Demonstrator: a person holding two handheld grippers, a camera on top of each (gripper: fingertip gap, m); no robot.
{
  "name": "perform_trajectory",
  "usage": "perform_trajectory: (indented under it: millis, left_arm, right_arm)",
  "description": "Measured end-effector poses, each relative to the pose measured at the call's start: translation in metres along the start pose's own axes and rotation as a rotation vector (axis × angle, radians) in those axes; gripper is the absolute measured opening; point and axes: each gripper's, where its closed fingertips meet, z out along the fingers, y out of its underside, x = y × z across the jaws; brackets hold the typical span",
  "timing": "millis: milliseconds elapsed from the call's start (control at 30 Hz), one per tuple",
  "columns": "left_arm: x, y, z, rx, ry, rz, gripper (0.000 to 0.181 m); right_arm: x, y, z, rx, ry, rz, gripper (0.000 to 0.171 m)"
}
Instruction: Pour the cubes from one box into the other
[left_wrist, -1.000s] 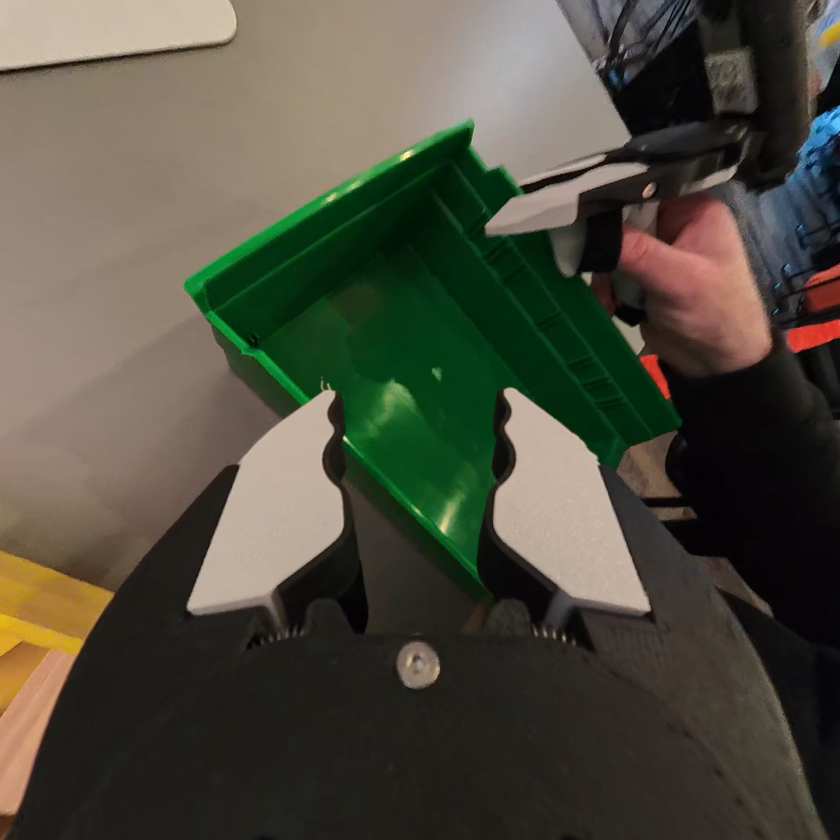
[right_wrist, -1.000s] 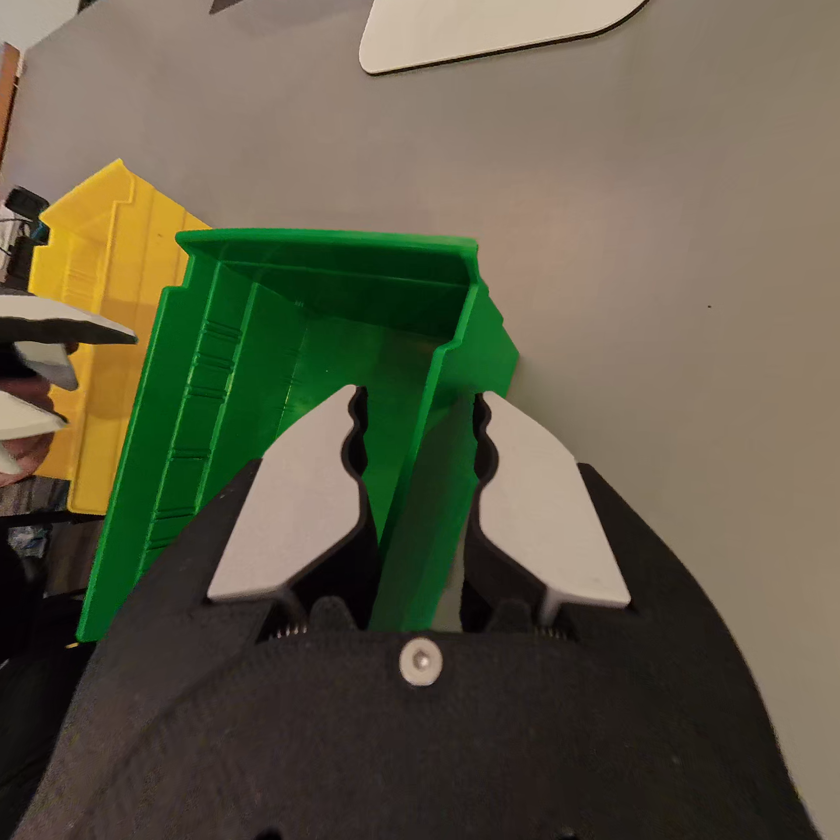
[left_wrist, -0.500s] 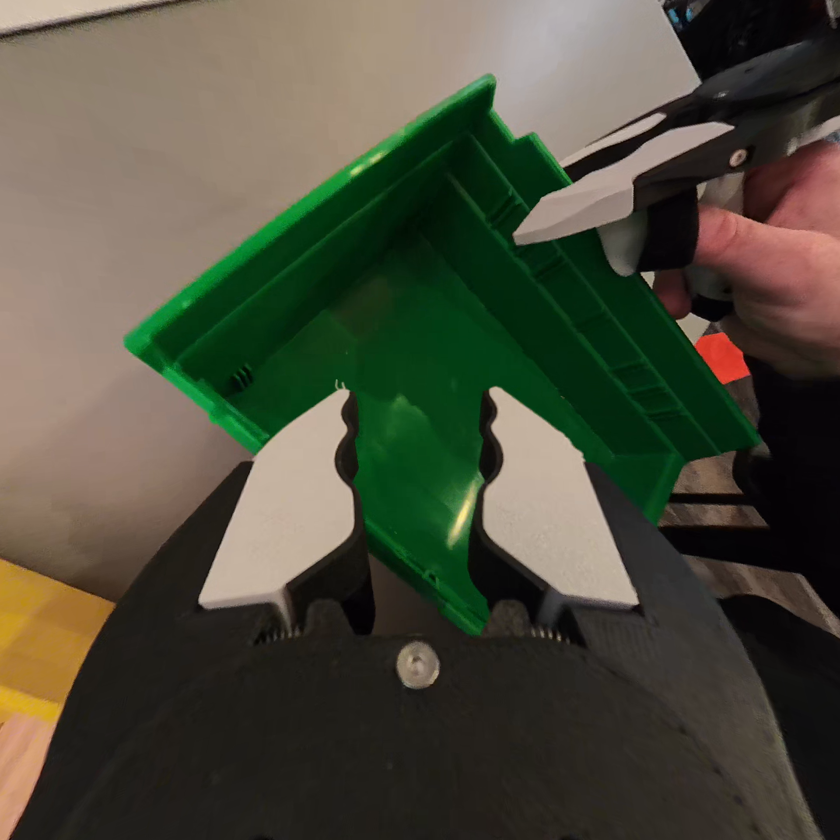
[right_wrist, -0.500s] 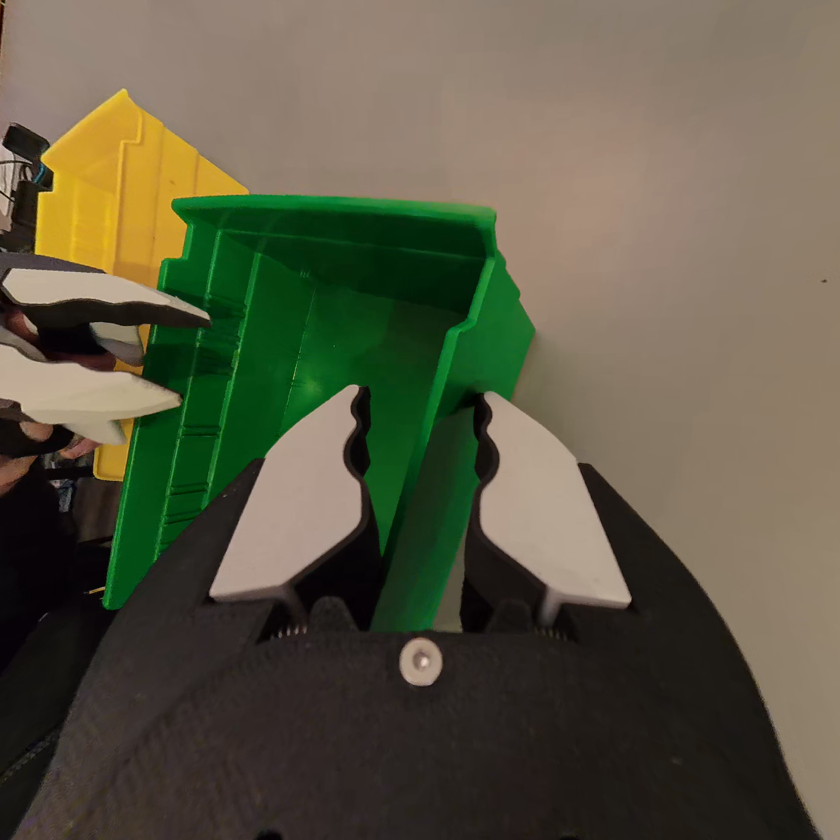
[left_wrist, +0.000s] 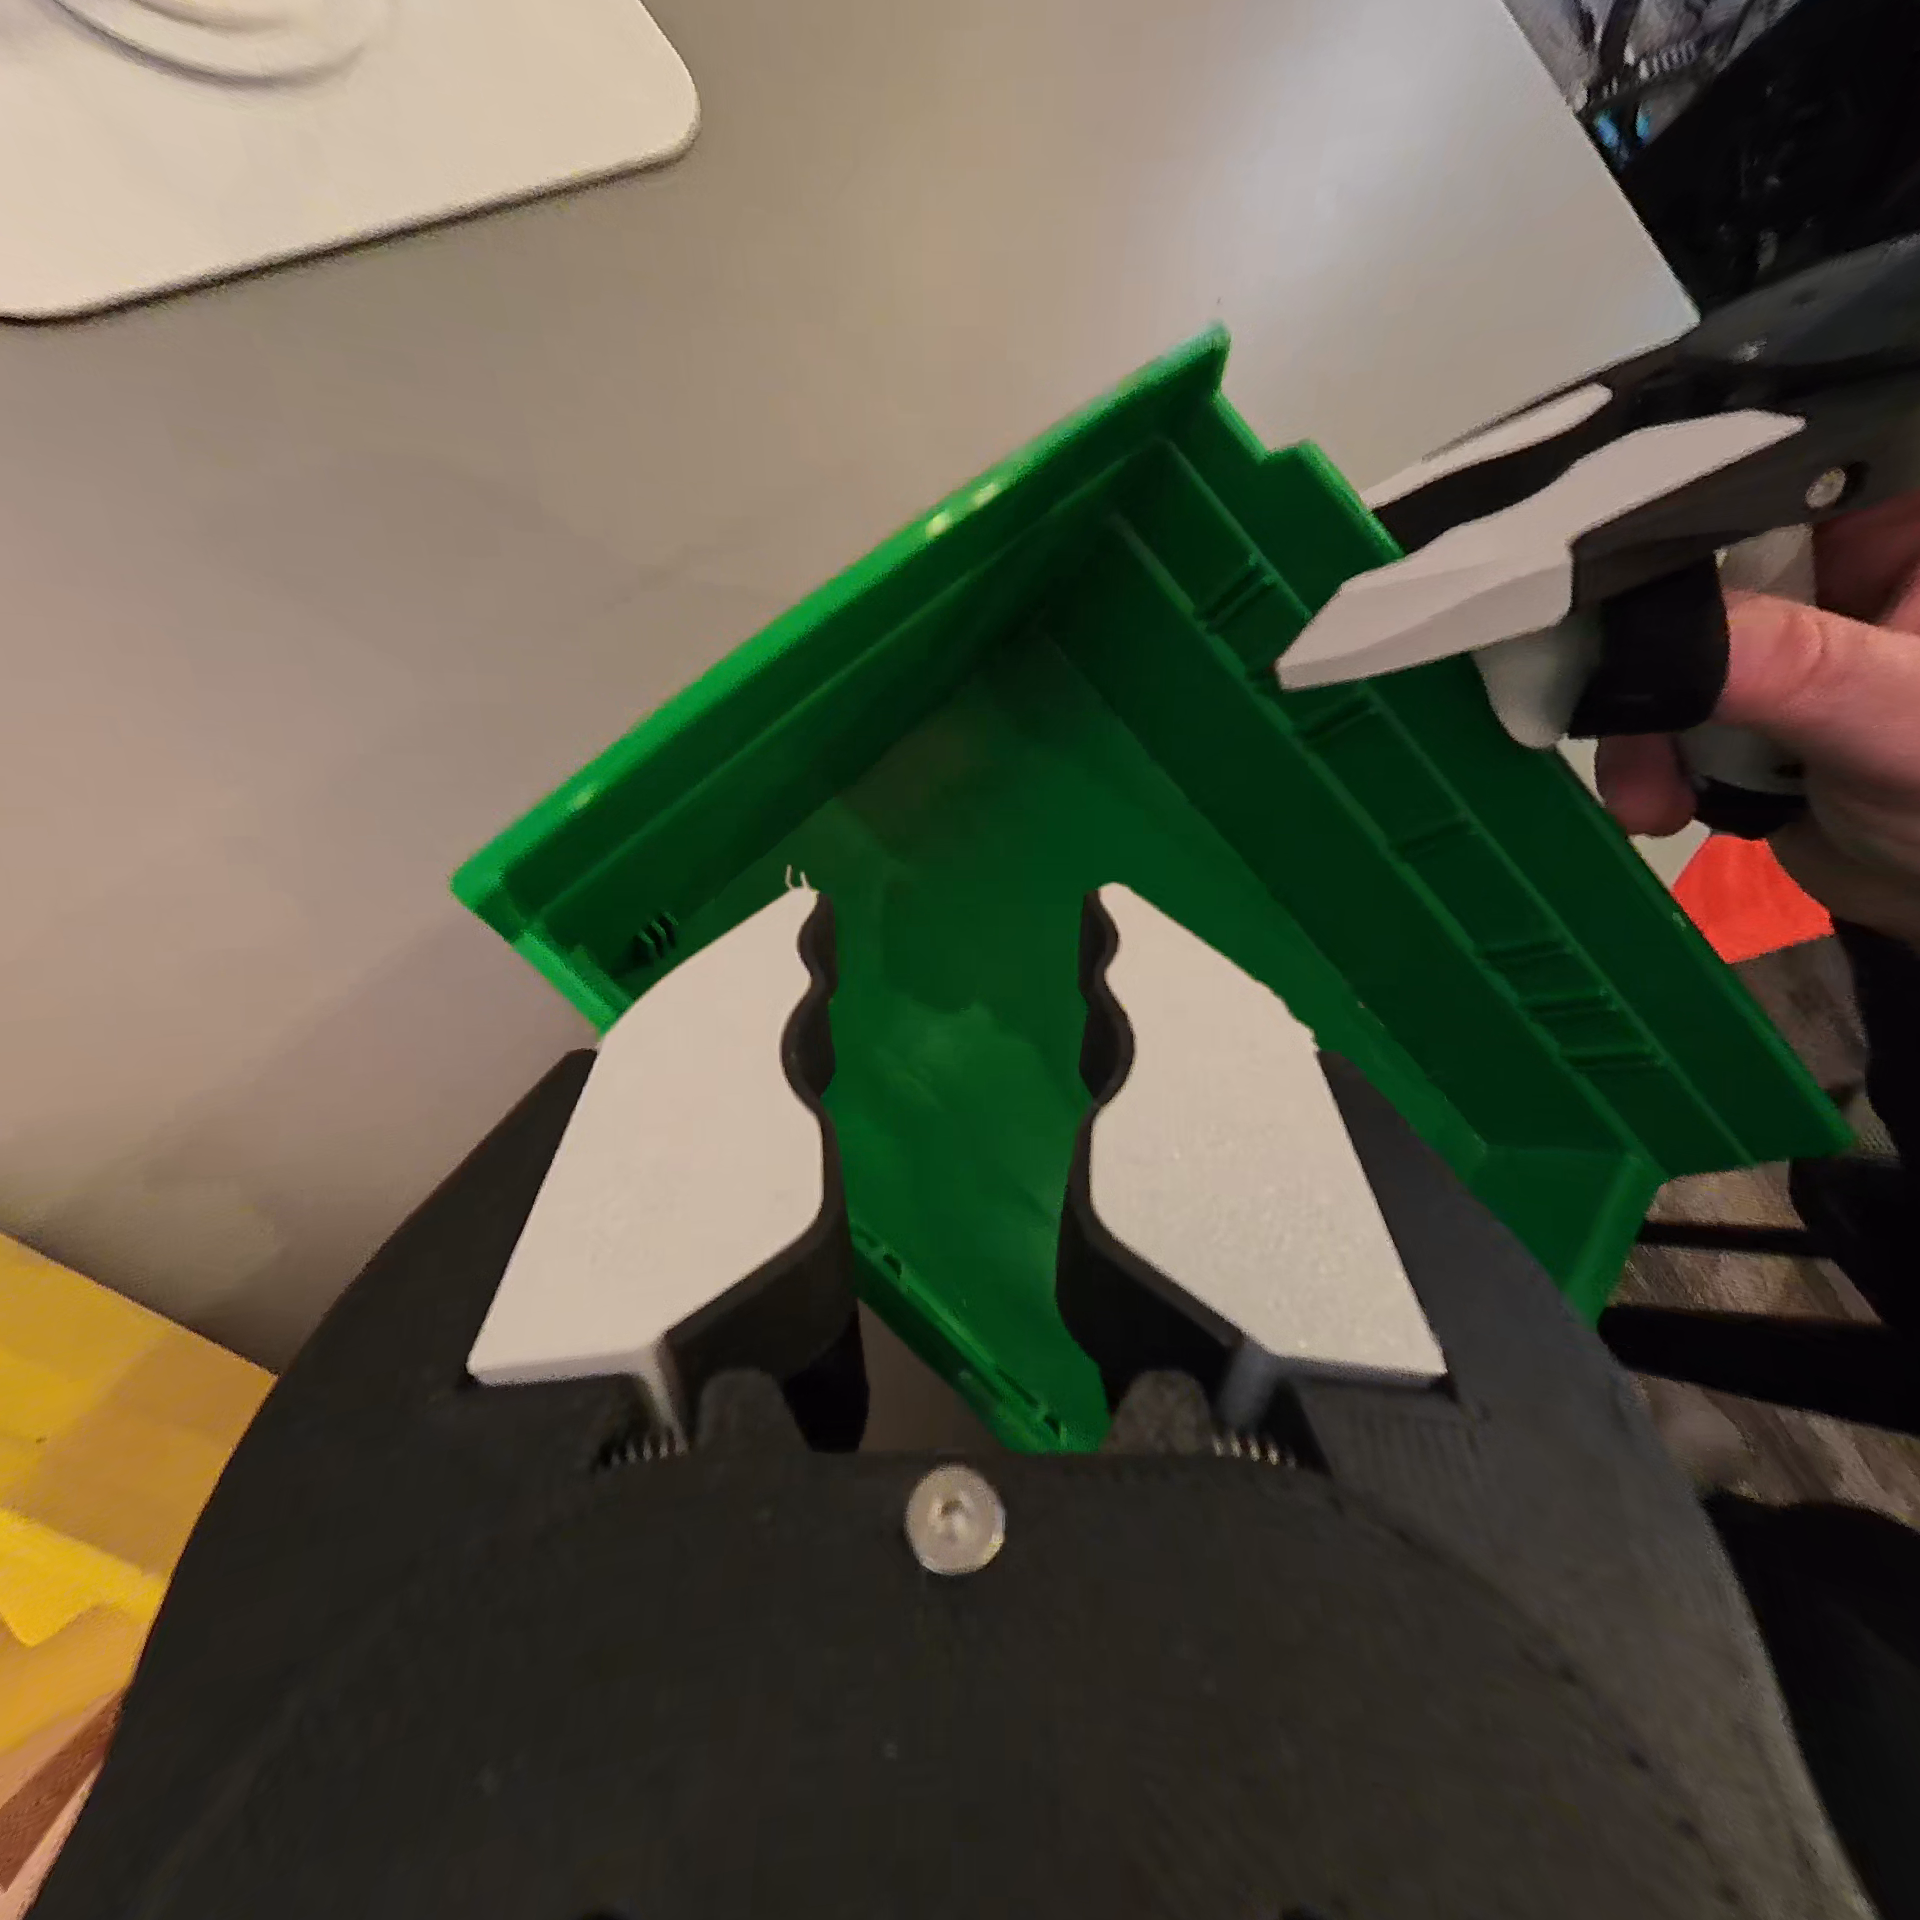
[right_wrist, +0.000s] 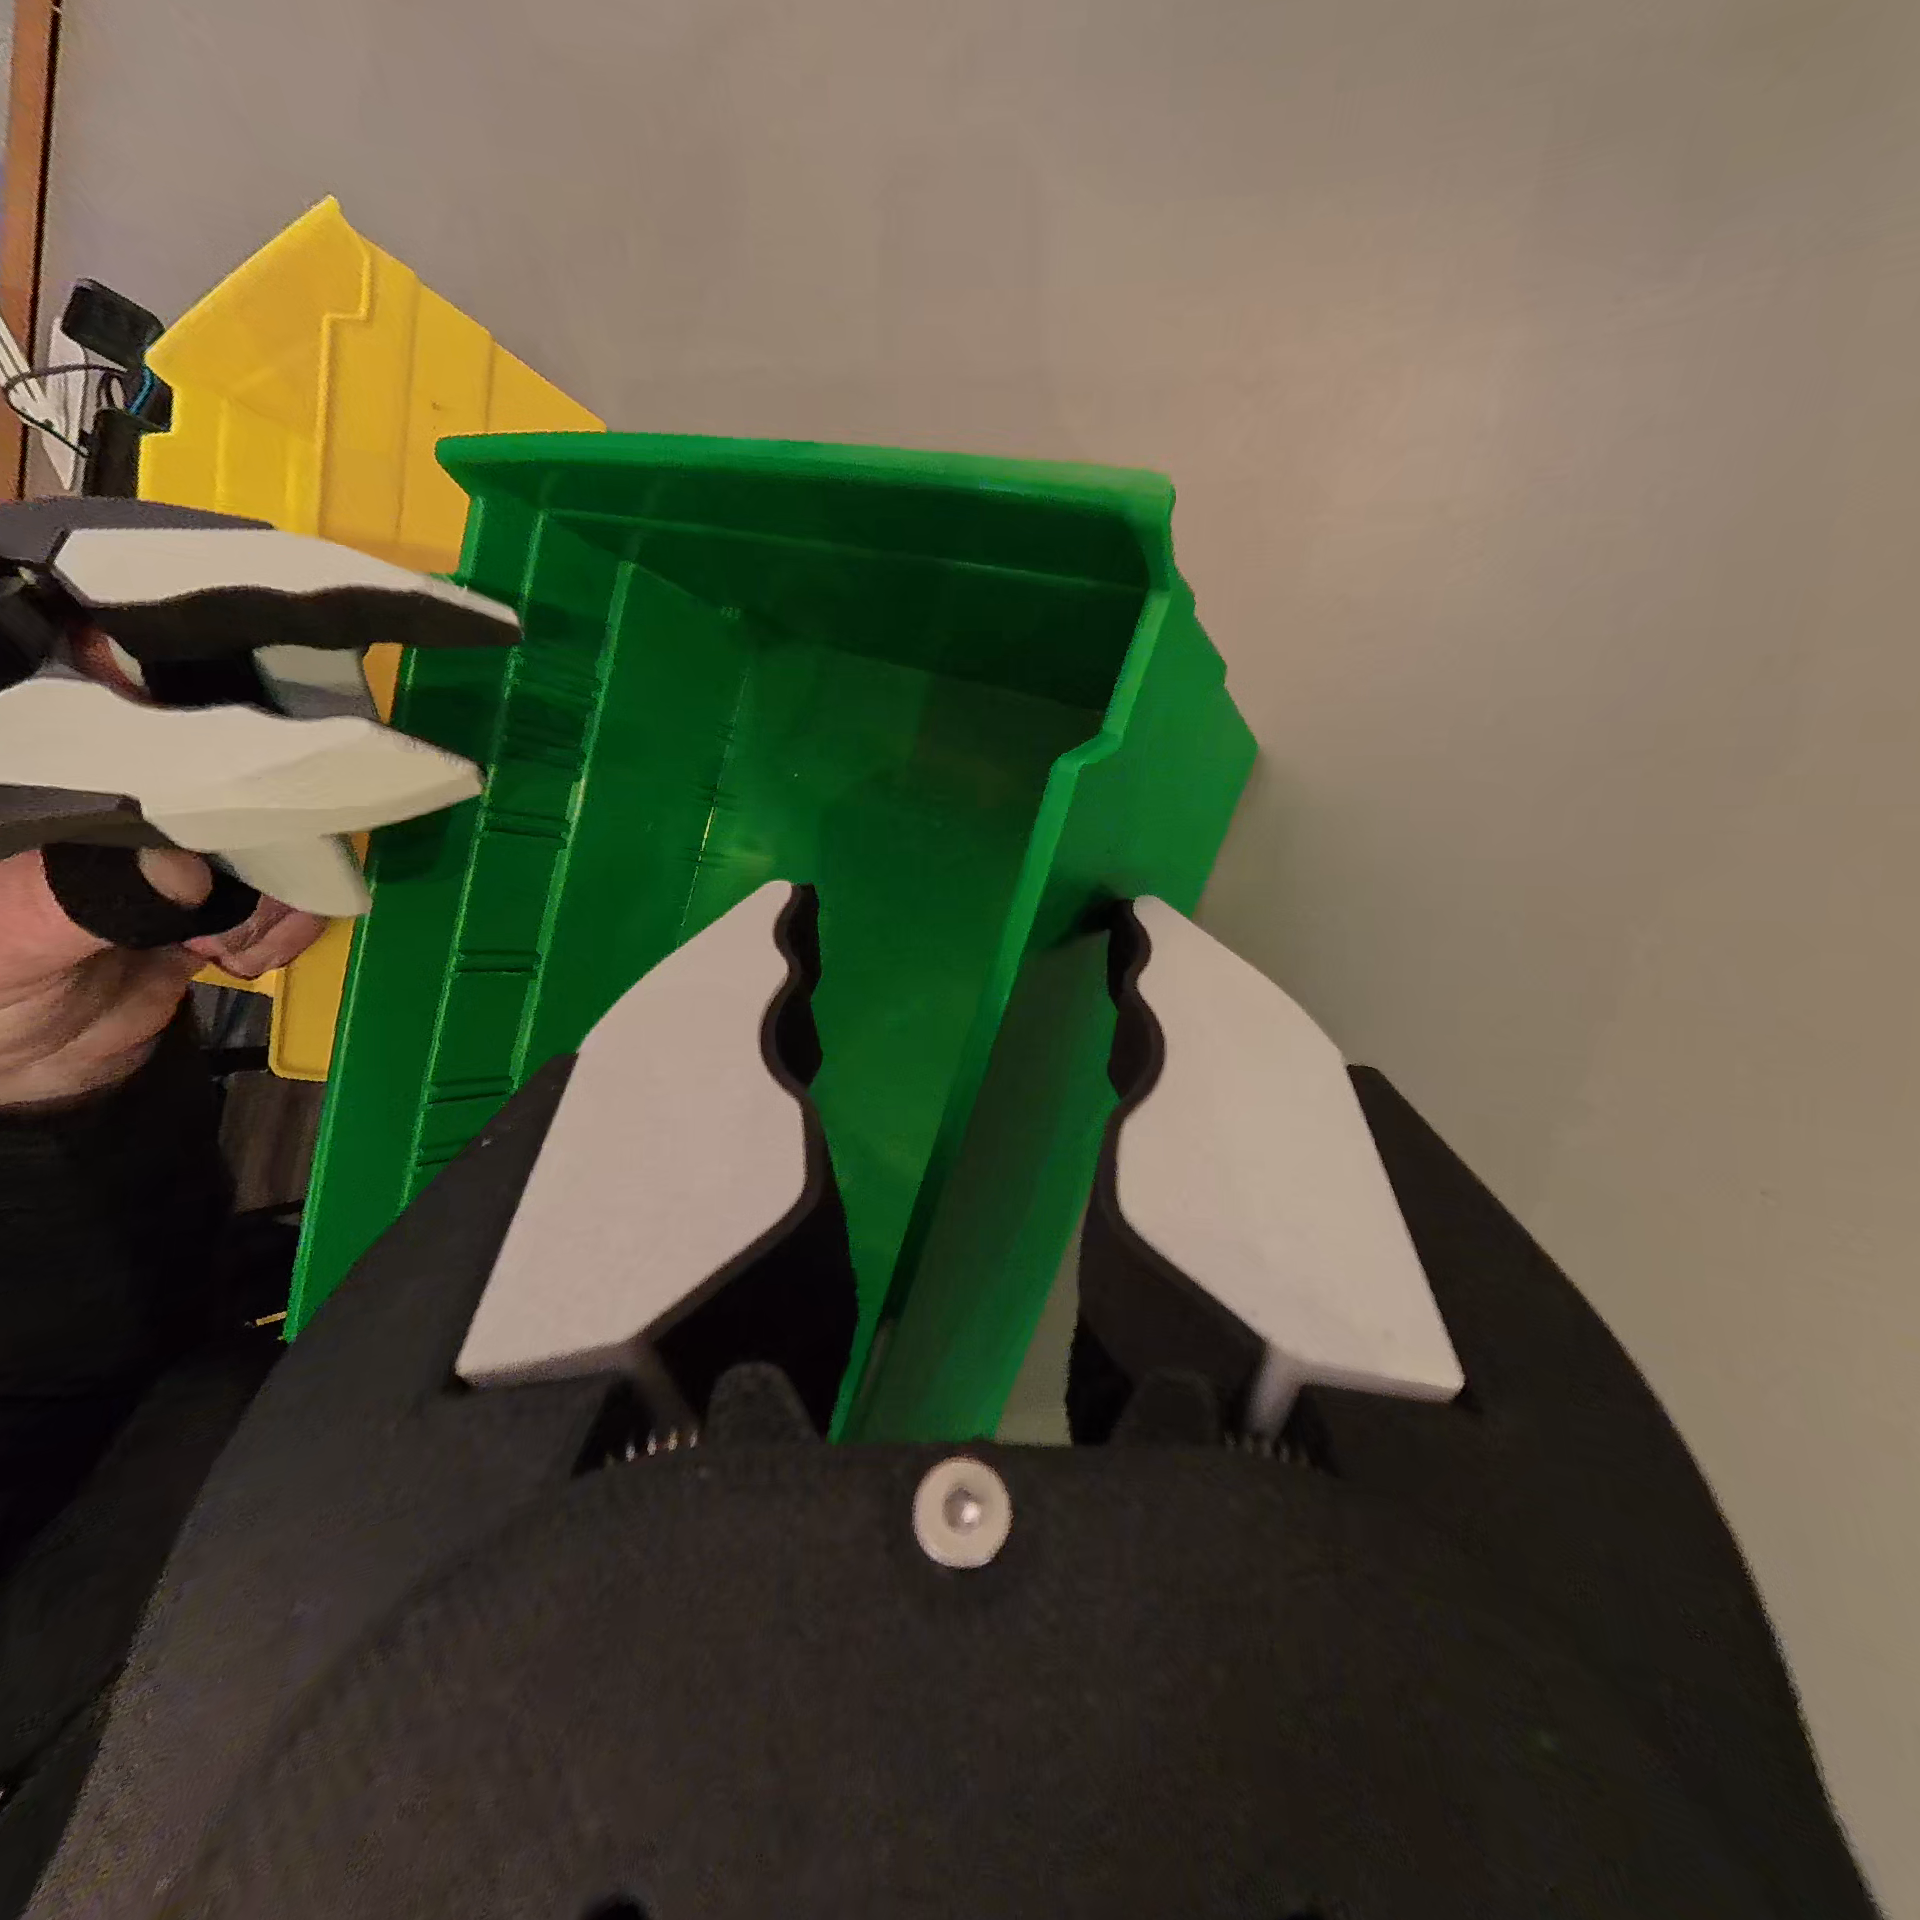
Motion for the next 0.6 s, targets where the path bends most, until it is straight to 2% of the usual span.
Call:
perform_trajectory:
  millis: [267,400,600]
  left_arm:
    - [-0.002,-0.017,-0.009,0.126,-0.031,0.032,0.047]
    - [-0.007,0.001,-0.015,-0.037,-0.026,0.028,0.056]
    - [-0.018,0.018,-0.024,-0.159,-0.09,0.104,0.06]
  right_arm:
    - [-0.007,0.002,0.004,-0.016,-0.019,-0.015,0.046]
    - [-0.001,0.005,0.001,-0.036,0.008,-0.032,0.041]
    - [-0.003,0.007,0.003,-0.067,0.047,-0.071,0.033]
